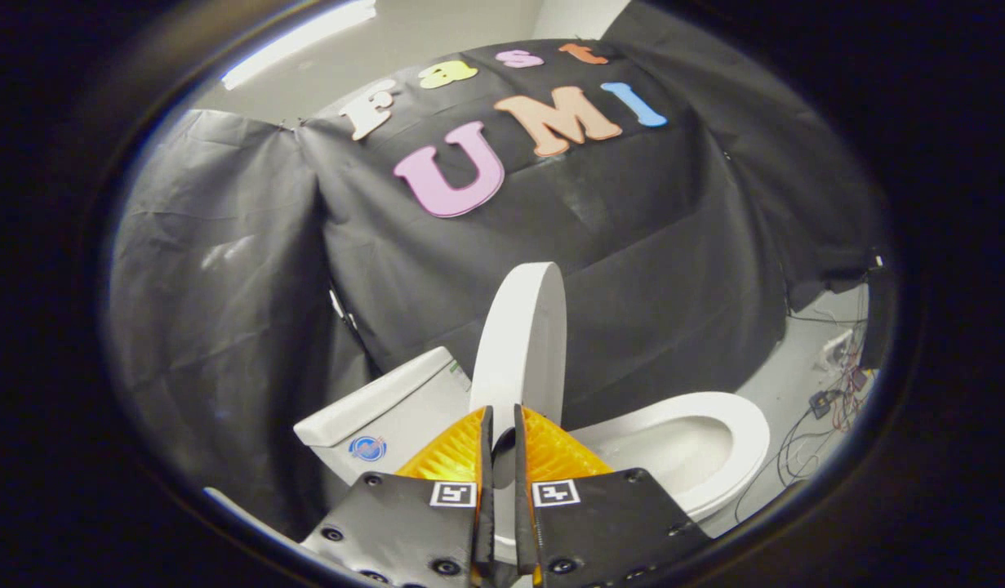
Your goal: Open the toilet lid.
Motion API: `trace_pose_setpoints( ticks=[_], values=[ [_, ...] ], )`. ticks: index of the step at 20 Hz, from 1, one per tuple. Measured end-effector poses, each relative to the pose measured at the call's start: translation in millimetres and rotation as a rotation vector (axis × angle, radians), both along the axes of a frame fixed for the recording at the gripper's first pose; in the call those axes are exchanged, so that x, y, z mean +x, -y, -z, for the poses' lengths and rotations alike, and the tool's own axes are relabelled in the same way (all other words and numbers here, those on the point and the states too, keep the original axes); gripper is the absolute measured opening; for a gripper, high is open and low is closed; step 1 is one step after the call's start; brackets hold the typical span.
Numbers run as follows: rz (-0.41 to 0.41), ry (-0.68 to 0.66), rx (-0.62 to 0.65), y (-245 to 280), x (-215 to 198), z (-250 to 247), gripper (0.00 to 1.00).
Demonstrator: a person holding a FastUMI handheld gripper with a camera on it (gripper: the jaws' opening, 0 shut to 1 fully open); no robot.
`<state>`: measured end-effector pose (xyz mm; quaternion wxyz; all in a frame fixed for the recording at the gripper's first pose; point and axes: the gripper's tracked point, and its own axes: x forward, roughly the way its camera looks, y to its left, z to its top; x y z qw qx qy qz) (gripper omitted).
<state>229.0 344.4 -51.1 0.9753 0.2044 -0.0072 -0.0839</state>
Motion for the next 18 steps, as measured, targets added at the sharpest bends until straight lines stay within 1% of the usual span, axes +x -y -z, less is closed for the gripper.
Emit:
trace_pose_setpoints(
  ticks=[8,11,15,18],
  values=[
    [-0.13,0.005,-0.149,-43.6,21.4,-16.3,0.11],
    [-0.162,0.023,-0.142,-56.3,26.3,-18.7,0.11],
    [-0.203,0.027,-0.172,-76.5,37.6,-24.3,0.11],
    [-0.221,0.034,-0.168,-88.7,43.6,-26.8,0.11]
  ],
)
